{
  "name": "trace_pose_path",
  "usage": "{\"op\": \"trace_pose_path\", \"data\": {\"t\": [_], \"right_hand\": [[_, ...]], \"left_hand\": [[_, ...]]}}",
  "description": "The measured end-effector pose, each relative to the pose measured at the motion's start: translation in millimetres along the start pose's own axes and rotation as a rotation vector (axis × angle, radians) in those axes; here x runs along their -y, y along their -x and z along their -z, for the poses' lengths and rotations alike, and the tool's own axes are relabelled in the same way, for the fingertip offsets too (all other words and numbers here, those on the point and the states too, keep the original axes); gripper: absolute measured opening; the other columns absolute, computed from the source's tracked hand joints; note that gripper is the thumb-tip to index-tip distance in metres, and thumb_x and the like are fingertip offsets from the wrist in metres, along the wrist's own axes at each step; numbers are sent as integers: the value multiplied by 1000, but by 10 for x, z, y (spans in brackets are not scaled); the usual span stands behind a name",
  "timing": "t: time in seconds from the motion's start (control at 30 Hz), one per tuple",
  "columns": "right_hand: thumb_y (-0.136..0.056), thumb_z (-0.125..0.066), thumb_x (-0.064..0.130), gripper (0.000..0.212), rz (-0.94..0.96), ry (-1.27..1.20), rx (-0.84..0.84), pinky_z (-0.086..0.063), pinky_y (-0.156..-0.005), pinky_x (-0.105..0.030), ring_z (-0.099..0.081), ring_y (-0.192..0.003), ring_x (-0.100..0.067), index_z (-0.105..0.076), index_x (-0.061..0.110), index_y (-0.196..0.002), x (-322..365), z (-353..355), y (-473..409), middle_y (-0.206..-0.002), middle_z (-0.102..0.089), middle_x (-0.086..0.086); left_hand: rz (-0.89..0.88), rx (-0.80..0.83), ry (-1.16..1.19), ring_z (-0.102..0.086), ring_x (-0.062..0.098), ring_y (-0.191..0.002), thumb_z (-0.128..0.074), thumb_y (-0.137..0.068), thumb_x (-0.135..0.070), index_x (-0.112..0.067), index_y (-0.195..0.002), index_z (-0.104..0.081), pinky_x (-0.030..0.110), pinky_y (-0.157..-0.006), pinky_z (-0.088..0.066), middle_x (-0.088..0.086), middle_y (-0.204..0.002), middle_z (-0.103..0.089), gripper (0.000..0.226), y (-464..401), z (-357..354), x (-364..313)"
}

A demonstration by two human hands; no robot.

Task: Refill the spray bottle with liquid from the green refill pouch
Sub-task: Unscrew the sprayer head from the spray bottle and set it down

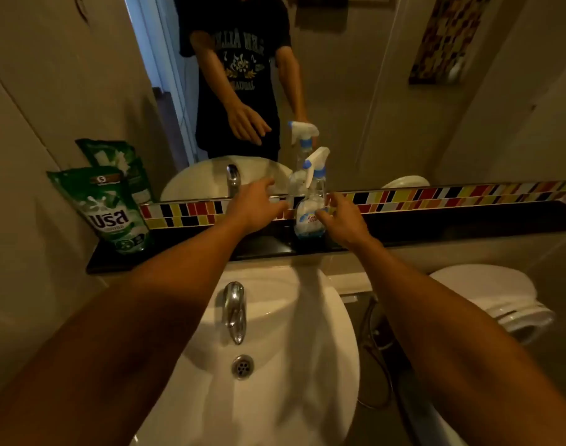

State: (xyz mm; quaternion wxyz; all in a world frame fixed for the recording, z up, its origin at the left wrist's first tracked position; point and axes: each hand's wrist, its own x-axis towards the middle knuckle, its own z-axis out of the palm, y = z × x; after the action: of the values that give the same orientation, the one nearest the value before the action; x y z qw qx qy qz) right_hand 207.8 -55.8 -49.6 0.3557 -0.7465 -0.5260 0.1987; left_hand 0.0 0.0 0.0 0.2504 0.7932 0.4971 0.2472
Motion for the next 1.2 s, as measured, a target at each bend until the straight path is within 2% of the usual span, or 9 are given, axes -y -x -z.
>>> {"op": "trace_pose_path", "data": {"t": [0.1,0.17,0.3,0.4,0.5,0.7,0.87,1.03,1.2], "right_hand": [[-97,-71,21,50,-21,-187,4,-55,-81,-27,-63,-120,-23,-50,13,-142,-45,49,-202,-134,-62,-7],[-96,-72,20,58,-34,-266,36,-55,-89,-32,-60,-119,-18,-46,13,-147,-79,49,-329,-134,-60,-4],[-93,-76,18,64,1,-374,105,-53,-104,-42,-56,-127,-20,-45,15,-149,-134,39,-572,-144,-57,-6],[-94,-74,13,58,31,-424,153,-56,-88,-25,-63,-110,-8,-49,16,-146,-142,35,-710,-131,-63,2],[-95,-71,9,47,49,-433,191,-54,-69,-13,-64,-93,1,-55,14,-139,-121,51,-779,-115,-66,8],[-93,-73,9,34,83,-470,209,-58,-77,-16,-70,-96,1,-63,16,-125,-154,19,-839,-108,-72,12],[-91,-77,11,38,115,-473,203,-54,-78,-15,-70,-96,2,-65,15,-126,-81,20,-824,-110,-73,9],[-91,-77,12,38,146,-423,238,-53,-75,-14,-68,-95,0,-65,15,-127,79,25,-748,-108,-72,7],[-92,-75,12,34,146,-366,262,-49,-70,-11,-66,-88,1,-64,18,-124,204,48,-668,-102,-69,12]], "left_hand": [[55,-32,230,-64,17,-102,-74,-84,-42,-19,-146,-45,28,-77,-56,4,-122,-62,72,-192,-157,-140],[73,-46,326,-62,17,-105,-75,-85,-37,-18,-146,-45,20,-75,-50,3,-123,-61,70,-306,-255,-245],[67,-82,445,-66,18,-100,-75,-86,-26,-16,-140,-51,30,-88,-55,4,-105,-67,60,-513,-397,-360],[40,-73,511,-69,18,-101,-74,-87,-20,-16,-137,-53,34,-88,-59,8,-111,-70,54,-648,-484,-392],[17,-84,547,-68,14,-104,-75,-87,-17,-14,-135,-55,25,-80,-60,5,-120,-67,53,-757,-529,-428],[22,-134,505,-65,18,-105,-71,-90,-19,-14,-129,-61,33,-87,-59,6,-118,-66,41,-935,-528,-481],[2,-157,475,-61,2,-86,-68,-92,-16,-10,-124,-63,10,-66,-48,1,-107,-66,33,-938,-368,-459],[-28,-172,525,-62,12,-88,-67,-91,-13,-11,-115,-62,18,-68,-47,7,-104,-66,24,-913,-82,-388],[-13,-218,595,-62,13,-84,-64,-93,-10,-8,-116,-62,11,-57,-48,10,-105,-63,23,-917,328,-380]]}}
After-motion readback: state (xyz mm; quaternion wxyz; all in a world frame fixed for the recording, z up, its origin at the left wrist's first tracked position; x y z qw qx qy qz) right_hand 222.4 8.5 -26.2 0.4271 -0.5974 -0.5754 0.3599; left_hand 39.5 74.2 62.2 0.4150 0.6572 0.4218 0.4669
